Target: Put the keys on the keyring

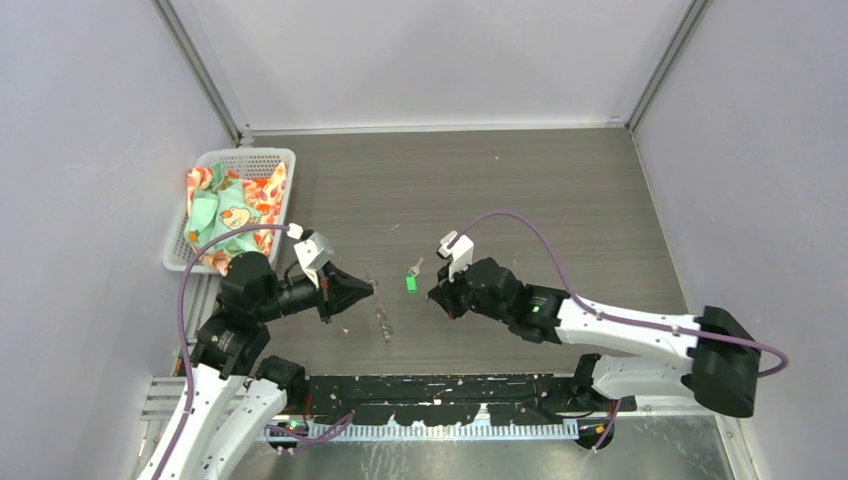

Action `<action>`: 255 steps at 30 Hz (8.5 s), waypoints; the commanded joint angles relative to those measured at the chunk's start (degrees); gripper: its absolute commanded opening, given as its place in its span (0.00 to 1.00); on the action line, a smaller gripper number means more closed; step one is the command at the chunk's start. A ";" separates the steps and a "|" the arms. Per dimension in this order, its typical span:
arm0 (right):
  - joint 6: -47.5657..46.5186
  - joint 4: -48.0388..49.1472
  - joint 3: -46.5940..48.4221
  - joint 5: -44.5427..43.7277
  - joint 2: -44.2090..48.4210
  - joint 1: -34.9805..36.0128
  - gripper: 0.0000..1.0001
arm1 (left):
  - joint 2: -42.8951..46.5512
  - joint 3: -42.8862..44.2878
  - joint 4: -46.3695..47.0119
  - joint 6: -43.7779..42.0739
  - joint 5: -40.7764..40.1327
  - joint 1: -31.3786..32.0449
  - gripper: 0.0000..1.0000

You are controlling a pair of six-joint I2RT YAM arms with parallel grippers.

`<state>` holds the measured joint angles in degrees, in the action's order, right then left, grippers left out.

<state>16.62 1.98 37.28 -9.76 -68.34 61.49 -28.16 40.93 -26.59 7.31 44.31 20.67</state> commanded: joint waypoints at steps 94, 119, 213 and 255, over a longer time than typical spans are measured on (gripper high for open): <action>-4.17 -2.20 25.72 -2.20 -4.16 11.78 0.01 | 2.28 0.48 -3.12 -14.87 8.95 -0.01 0.01; -2.57 -2.64 23.19 -4.83 -2.36 11.78 0.01 | 3.11 0.47 -3.07 -14.56 8.60 -0.01 0.01; -16.31 -35.32 44.21 28.36 -2.98 -1.40 0.80 | 6.40 -1.93 14.94 2.59 15.53 -0.01 0.00; -2.72 -9.12 40.35 51.75 -2.25 -3.74 0.32 | -0.67 5.46 29.71 24.68 17.51 -0.01 0.00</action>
<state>12.62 -10.04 77.14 40.18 -71.64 57.98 -28.56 44.36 0.51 31.14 61.58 20.62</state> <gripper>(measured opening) 0.350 0.017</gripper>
